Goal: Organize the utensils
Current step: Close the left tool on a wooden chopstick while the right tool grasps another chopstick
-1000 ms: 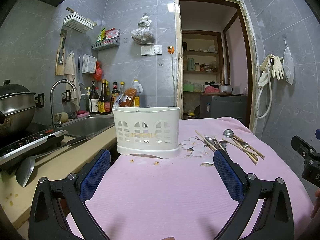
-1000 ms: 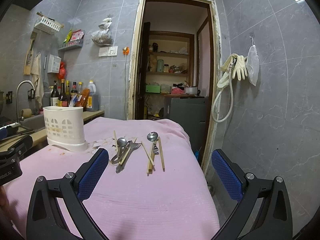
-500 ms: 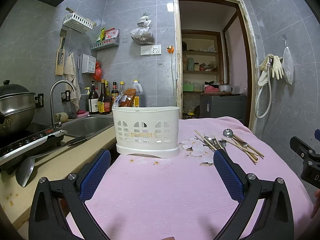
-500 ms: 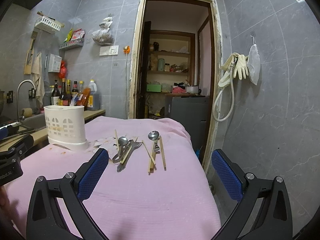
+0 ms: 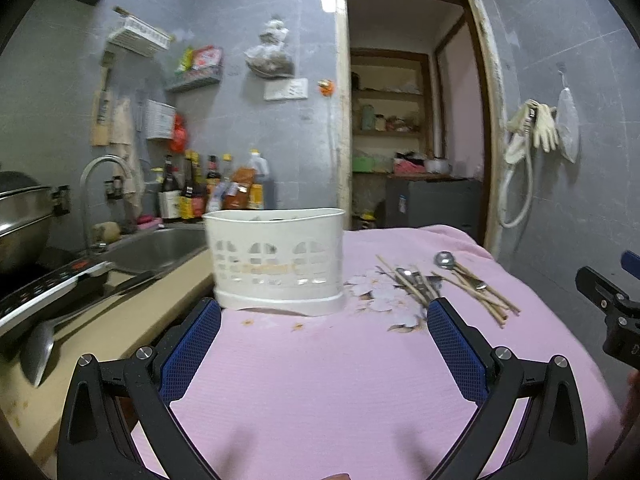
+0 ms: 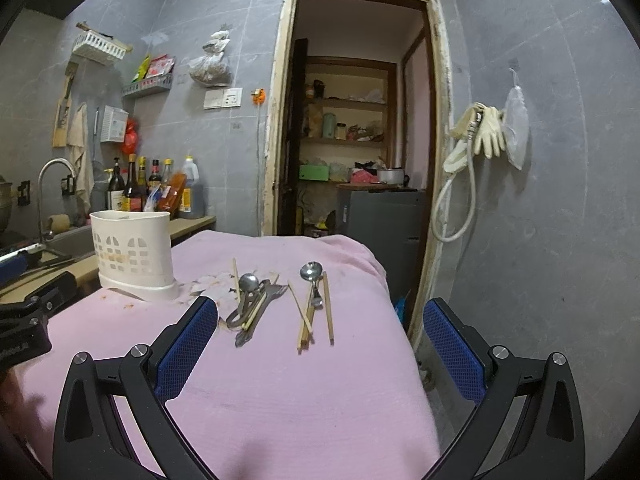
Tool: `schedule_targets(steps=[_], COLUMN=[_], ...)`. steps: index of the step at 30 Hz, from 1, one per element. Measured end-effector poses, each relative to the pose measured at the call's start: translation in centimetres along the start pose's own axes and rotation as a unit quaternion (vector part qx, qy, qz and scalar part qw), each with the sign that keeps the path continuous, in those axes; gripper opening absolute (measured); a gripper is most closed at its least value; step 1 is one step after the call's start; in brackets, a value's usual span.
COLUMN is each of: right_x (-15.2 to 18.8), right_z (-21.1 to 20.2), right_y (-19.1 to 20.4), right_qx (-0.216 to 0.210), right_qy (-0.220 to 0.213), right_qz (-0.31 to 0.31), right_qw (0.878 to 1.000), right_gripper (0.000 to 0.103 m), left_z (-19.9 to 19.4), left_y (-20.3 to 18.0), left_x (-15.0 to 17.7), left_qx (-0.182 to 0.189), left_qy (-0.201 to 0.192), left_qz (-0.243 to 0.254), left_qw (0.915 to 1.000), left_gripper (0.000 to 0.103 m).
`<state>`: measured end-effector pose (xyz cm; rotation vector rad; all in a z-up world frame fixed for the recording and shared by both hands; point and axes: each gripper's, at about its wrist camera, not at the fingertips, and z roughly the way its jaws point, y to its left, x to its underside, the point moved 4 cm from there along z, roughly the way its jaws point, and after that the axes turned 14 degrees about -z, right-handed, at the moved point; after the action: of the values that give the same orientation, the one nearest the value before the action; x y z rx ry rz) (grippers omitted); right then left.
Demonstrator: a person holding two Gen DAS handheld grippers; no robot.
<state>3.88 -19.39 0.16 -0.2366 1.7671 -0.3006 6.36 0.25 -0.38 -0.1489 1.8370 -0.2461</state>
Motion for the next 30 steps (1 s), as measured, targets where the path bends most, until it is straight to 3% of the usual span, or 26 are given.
schedule_targets(steps=[5, 8, 12, 19, 21, 25, 28, 30], right_x=[-2.4, -3.0, -3.5, -3.2, -2.8, -1.6, -0.7, 0.0], right_z=[2.5, 4.9, 8.6, 15.6, 17.8, 22.1, 24.9, 26.4], right_y=[-2.9, -4.5, -5.9, -7.2, -7.4, -7.7, -7.7, -7.4], right_qx=[-0.007, -0.034, -0.065, -0.093, -0.097, -0.133, -0.163, -0.189], right_qy=[0.005, 0.029, 0.049, 0.089, 0.115, 0.158, 0.197, 0.22], right_qz=[-0.012, -0.006, -0.019, -0.055, -0.048, -0.032, -0.015, -0.007], right_qw=[1.0, 0.999, 0.997, 0.99, 0.987, 0.978, 0.967, 0.957], right_gripper=[0.103, 0.103, 0.103, 0.103, 0.103, 0.102, 0.082, 0.063], left_z=[2.8, 5.6, 9.5, 16.5, 18.2, 21.9, 24.5, 26.0], left_y=[-1.1, -2.3, -4.2, -7.0, -7.5, -8.3, -8.4, -8.3], left_x=[-3.0, -4.3, -5.0, -4.4, -4.1, -2.9, -1.7, -0.9], left_qx=[0.047, 0.074, 0.087, 0.072, 0.071, 0.067, 0.062, 0.058], left_qy=[0.029, 0.076, 0.132, 0.182, 0.183, 0.213, 0.248, 0.272], left_qz=[-0.016, -0.023, -0.007, 0.029, 0.033, 0.041, 0.037, 0.035], left_qw=[0.9984, 0.9941, 0.9874, 0.9803, 0.9801, 0.9739, 0.9661, 0.96], left_gripper=[0.101, 0.101, 0.101, 0.1, 0.096, 0.074, 0.056, 0.045])
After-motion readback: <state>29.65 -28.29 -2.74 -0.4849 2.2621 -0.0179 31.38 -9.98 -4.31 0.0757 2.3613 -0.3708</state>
